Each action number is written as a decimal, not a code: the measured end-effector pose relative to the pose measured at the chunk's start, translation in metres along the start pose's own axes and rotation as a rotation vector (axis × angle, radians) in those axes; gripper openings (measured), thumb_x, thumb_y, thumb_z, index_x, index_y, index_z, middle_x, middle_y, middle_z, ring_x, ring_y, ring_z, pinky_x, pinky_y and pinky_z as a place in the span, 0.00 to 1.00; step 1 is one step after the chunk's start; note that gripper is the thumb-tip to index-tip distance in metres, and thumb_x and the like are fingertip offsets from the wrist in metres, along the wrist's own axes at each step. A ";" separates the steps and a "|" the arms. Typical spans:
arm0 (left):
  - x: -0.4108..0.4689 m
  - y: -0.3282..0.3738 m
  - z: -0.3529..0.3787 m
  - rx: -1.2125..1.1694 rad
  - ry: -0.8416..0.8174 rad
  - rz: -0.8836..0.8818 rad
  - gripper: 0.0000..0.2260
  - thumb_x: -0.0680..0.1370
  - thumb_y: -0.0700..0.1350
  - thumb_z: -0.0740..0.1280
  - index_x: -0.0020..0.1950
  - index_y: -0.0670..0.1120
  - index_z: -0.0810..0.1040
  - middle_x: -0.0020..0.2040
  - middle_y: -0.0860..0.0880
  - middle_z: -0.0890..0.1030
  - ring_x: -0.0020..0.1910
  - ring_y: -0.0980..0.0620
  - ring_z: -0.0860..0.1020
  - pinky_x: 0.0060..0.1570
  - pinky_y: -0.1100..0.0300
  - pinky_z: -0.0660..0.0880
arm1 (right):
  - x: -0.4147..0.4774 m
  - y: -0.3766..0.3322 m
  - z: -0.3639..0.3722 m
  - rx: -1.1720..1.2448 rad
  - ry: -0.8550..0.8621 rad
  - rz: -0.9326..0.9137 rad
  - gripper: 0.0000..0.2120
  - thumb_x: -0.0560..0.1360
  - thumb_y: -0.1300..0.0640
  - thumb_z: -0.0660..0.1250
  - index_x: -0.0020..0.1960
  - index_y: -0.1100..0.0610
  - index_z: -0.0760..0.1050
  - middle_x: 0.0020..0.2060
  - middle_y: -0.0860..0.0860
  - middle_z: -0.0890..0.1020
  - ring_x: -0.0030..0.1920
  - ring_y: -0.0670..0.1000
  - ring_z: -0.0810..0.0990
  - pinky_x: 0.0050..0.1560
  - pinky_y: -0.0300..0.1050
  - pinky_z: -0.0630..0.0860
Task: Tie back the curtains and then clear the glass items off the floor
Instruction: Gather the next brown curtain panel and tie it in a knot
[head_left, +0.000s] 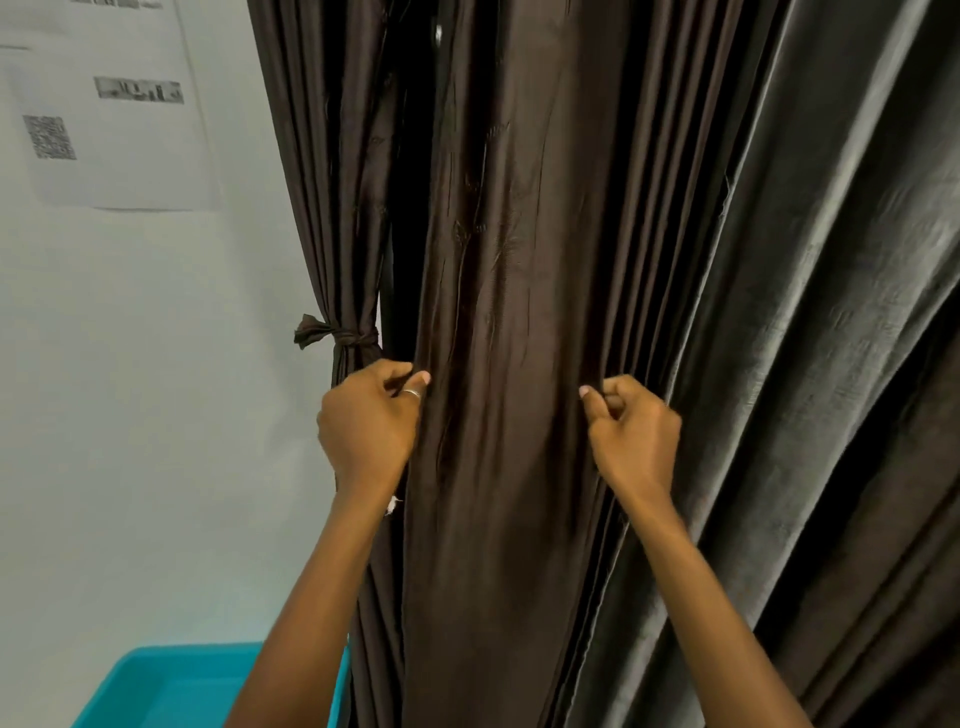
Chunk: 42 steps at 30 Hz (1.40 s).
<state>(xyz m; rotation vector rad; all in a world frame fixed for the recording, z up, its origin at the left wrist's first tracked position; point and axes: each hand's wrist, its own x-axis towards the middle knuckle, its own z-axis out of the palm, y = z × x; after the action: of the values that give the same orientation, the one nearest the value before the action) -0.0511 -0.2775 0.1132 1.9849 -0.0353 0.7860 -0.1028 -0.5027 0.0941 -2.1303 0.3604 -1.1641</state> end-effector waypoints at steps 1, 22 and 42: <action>-0.006 0.004 0.004 -0.025 -0.015 0.029 0.11 0.76 0.52 0.73 0.57 0.50 0.86 0.47 0.51 0.87 0.47 0.52 0.84 0.47 0.64 0.72 | -0.007 -0.005 0.005 -0.001 -0.011 -0.034 0.13 0.79 0.53 0.71 0.37 0.53 0.75 0.27 0.46 0.77 0.28 0.44 0.76 0.31 0.43 0.74; -0.038 0.047 0.034 -0.135 -0.267 -0.010 0.16 0.75 0.61 0.71 0.55 0.52 0.84 0.46 0.56 0.85 0.46 0.59 0.83 0.46 0.62 0.79 | -0.049 -0.035 0.045 0.145 -0.143 -0.186 0.08 0.80 0.60 0.66 0.54 0.53 0.83 0.36 0.47 0.76 0.33 0.44 0.75 0.32 0.33 0.69; -0.012 0.027 0.019 0.038 -0.132 0.121 0.07 0.79 0.51 0.70 0.46 0.49 0.84 0.34 0.54 0.82 0.33 0.55 0.76 0.44 0.58 0.76 | 0.015 0.012 -0.007 -0.039 0.058 0.118 0.08 0.78 0.54 0.72 0.55 0.56 0.82 0.46 0.51 0.86 0.49 0.53 0.85 0.50 0.46 0.80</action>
<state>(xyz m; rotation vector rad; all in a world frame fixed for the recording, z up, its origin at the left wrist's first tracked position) -0.0604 -0.3102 0.1216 2.0831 -0.2219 0.7362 -0.0993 -0.5225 0.0989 -2.0821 0.5320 -1.1607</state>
